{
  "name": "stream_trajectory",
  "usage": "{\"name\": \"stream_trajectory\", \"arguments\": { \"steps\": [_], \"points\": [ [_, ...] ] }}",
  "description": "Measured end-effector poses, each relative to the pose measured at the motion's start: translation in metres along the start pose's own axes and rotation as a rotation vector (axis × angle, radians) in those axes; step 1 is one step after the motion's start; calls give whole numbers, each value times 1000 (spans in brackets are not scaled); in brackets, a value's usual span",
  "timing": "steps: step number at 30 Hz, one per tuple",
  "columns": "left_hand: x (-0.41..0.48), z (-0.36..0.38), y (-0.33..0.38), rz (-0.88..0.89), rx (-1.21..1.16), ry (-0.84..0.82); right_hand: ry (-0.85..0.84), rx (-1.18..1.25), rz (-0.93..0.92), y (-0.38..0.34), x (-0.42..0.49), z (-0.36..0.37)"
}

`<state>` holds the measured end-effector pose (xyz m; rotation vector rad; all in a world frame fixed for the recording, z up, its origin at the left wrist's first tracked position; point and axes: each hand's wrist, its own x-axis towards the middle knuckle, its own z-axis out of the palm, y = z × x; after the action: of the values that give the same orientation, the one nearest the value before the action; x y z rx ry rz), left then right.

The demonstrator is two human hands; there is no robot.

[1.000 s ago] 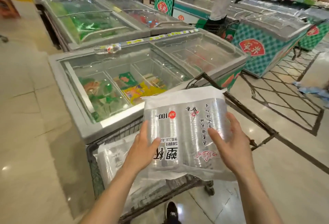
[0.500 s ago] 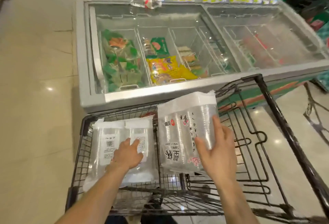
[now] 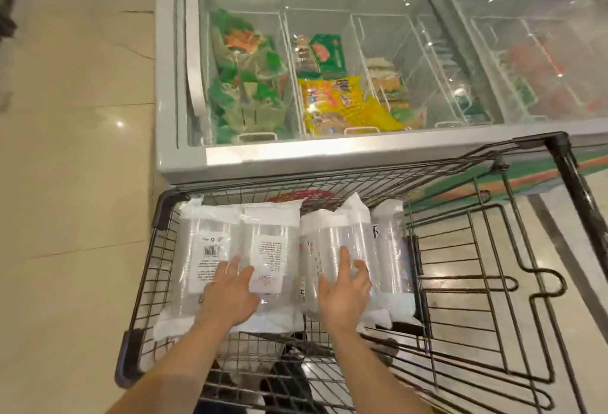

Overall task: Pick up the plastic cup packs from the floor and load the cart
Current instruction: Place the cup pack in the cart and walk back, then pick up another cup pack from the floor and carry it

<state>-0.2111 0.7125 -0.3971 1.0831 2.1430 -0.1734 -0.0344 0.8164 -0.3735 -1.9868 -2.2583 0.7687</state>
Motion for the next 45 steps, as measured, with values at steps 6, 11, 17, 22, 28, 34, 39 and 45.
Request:
{"name": "stream_trajectory", "arguments": {
  "steps": [6, 11, 17, 22, 28, 34, 39, 45],
  "points": [
    [-1, -4, 0, -6, 7, -35, -152, 100, -19, 16, 25, -4],
    [-5, -34, 13, 0, -88, -39, -149, 214, -78, 2, 33, -40],
    [-30, -132, 41, 129, -232, 339, -123, 130, -356, -61, 53, -122],
    [-83, -226, 48, 158, -117, 575, 3, -40, -628, -128, 47, -192],
    [-165, -294, 21, 141, 1, 790, 96, -144, -832, -200, 4, -250],
    [-250, -298, -48, 40, 47, 925, 130, -138, -974, -253, -77, -263],
    [-337, -263, -143, -96, 47, 974, 100, -163, -1087, -301, -186, -234],
    [-480, -192, -274, -323, 34, 1010, 10, -178, -1290, -372, -356, -160]
  ]
}}
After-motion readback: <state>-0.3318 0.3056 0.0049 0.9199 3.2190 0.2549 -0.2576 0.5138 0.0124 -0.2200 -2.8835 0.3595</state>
